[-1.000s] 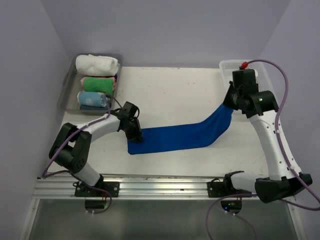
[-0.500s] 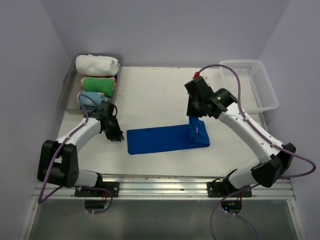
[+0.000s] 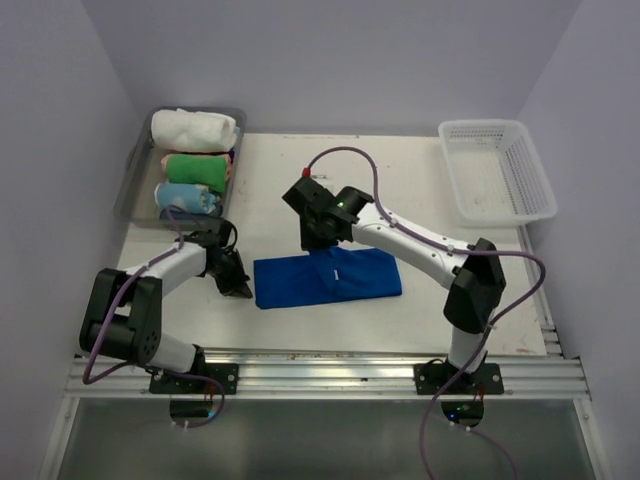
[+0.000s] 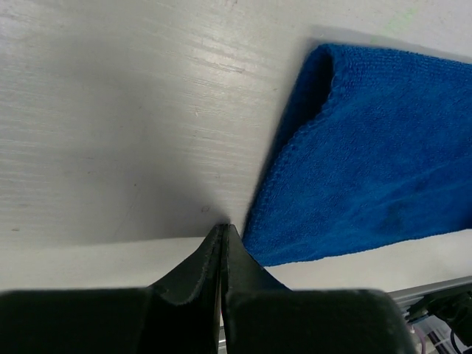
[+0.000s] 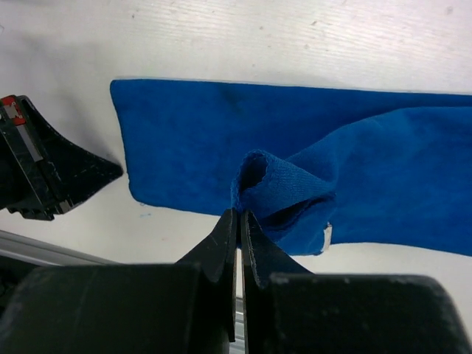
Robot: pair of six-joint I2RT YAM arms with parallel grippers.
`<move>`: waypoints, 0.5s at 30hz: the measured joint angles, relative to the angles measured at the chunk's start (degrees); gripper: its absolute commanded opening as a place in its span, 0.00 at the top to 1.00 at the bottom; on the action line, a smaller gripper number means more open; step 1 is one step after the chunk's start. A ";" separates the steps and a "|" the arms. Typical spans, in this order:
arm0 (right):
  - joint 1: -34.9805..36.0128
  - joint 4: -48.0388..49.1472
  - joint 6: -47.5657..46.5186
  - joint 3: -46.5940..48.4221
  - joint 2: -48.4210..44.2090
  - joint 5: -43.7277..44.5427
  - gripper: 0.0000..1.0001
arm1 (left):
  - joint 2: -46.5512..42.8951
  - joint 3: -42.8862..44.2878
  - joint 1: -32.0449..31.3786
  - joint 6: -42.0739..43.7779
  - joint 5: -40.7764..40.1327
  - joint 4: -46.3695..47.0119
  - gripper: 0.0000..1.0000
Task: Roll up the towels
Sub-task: Fold the towel
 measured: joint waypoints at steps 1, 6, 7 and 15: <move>0.48 0.22 0.07 0.90 1.64 -0.37 1.00 | 0.13 0.00 0.00 0.00 0.28 0.22 0.97; 2.19 1.29 0.50 5.49 8.13 -1.90 1.00 | 0.44 -0.22 0.00 0.00 1.55 1.62 0.97; 2.58 1.42 0.52 6.56 9.25 -2.25 1.00 | 0.46 -0.37 0.00 -0.02 1.90 2.01 0.97; 5.05 1.90 0.87 12.57 16.31 -4.26 1.00 | 0.87 -1.25 0.00 -0.44 4.61 4.39 0.98</move>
